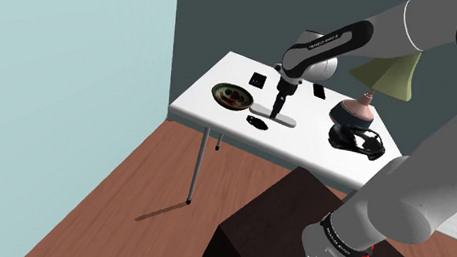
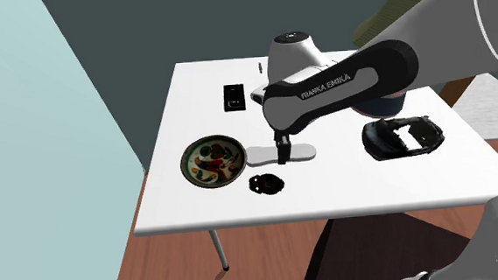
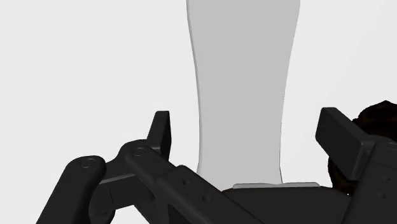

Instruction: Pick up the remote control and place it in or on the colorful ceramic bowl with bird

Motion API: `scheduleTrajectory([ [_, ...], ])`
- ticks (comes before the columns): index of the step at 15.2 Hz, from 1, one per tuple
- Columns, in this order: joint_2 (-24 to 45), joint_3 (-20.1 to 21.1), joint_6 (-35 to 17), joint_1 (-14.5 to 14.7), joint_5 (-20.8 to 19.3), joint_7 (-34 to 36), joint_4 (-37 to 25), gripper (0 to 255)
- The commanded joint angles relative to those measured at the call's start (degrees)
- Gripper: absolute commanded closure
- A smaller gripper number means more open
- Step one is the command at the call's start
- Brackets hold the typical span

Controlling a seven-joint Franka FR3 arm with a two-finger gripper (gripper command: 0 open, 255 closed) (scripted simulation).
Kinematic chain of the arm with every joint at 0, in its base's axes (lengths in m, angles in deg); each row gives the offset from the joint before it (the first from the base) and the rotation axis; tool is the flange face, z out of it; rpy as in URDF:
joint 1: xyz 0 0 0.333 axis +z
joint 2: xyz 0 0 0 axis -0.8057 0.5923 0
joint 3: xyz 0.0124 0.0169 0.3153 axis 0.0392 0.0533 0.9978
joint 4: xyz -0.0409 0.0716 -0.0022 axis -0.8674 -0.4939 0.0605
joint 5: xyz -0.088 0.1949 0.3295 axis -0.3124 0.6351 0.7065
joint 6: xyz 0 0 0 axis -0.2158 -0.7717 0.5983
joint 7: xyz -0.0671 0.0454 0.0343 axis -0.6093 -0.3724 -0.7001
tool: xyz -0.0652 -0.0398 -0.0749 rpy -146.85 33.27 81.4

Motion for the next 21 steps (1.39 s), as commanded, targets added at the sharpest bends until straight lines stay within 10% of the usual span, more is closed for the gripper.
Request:
scheduleTrajectory([
  [1, 1.2, 0.0, -1.4, 0.0, 0.7, -0.5, 0.3, 0],
  [9, 1.5, 0.0, -1.8, 0.0, 0.9, -0.7, 0.4, 0],
  [10, 1.5, 0.0, -1.8, 0.0, 0.9, -0.7, 0.4, 255],
  [21, 0.3, 0.0, -0.3, 0.0, 0.2, -0.1, 0.0, 255],
])
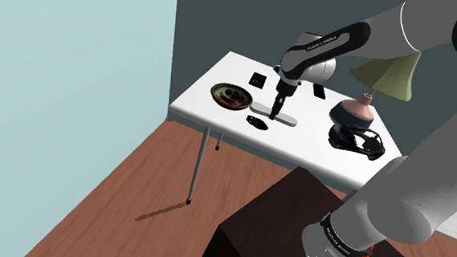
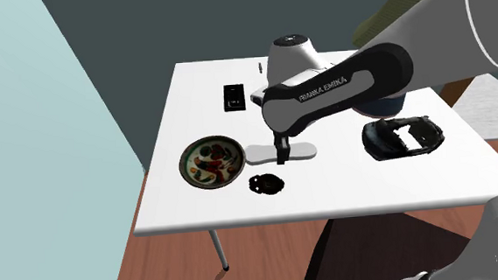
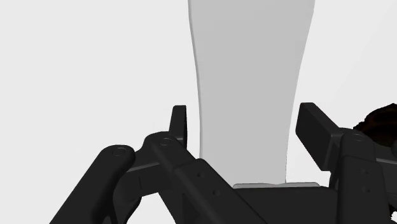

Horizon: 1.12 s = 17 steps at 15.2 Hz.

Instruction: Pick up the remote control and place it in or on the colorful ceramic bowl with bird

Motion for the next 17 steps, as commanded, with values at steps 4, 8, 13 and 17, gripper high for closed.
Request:
scheduleTrajectory([
  [4, -2.7, 0.0, 3.7, 0.0, -1.6, 1.2, -1.3, 255],
  [8, -4.7, 0.2, 6.9, 0.0, -2.6, 2.0, -2.6, 255],
  [13, -6.9, 0.4, 10.8, -0.1, -3.6, 2.8, -4.5, 255],
  [17, -8.4, 0.7, 14.0, -0.1, -4.2, 3.3, -6.3, 255],
])
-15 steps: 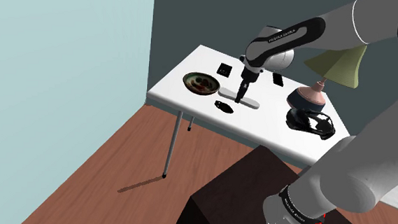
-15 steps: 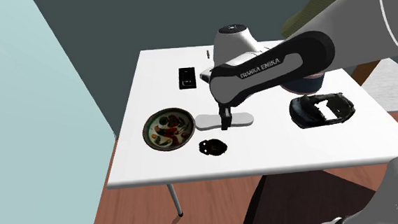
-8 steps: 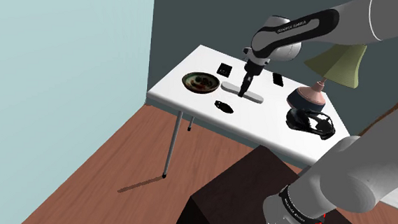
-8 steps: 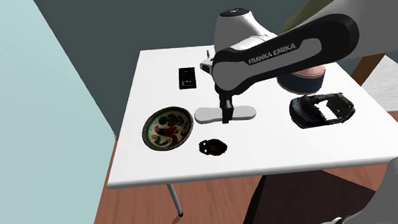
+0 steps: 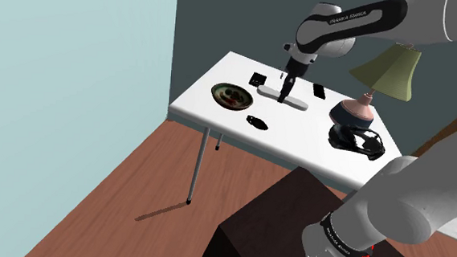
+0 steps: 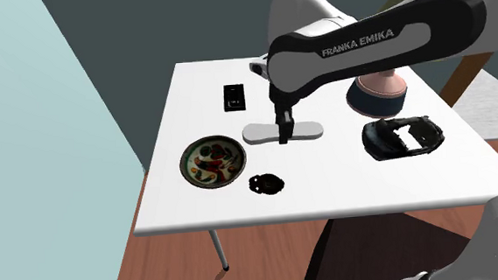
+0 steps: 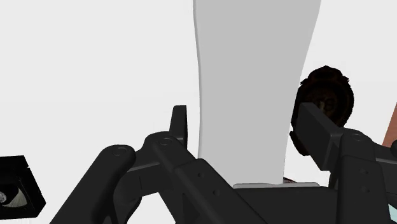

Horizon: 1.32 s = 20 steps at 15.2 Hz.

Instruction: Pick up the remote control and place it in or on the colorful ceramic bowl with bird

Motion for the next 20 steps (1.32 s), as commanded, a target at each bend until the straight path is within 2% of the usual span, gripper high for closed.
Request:
scheduleTrajectory([
  [1, -0.6, 0.2, 1.5, 0.0, -0.2, 0.3, -0.9, 255],
  [4, -1.5, 0.3, 3.8, 0.0, -0.5, 0.6, -2.3, 255],
  [11, 7.6, 4.0, 5.2, 4.0, 3.6, 5.9, -12.3, 255],
  [19, 19.7, 7.3, 9.0, 7.0, 7.3, 11.3, -27.9, 255],
  [20, 19.9, 7.4, 8.3, 7.0, 7.3, 11.2, -27.4, 255],
])
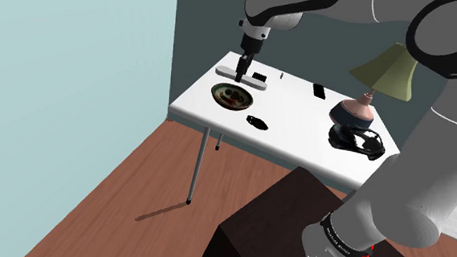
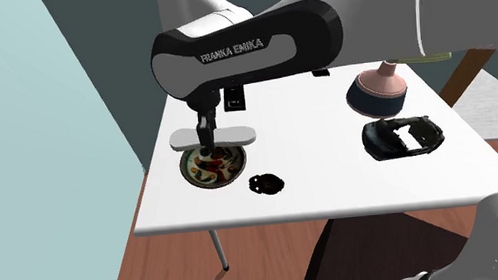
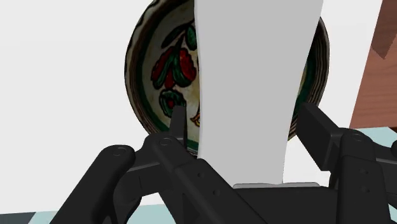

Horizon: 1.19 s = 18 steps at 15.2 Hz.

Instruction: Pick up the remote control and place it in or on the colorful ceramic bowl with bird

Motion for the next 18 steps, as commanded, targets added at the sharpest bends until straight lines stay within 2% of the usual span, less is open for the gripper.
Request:
scheduleTrajectory([
  [1, 1.4, 0.3, -0.5, 0.2, 0.4, 0.3, -0.9, 255],
  [13, 4.7, 0.6, -8.7, -0.1, 1.8, -0.7, 4.2, 255],
  [18, 4.8, 0.7, -8.9, -0.1, 1.8, -0.8, 4.3, 255],
])
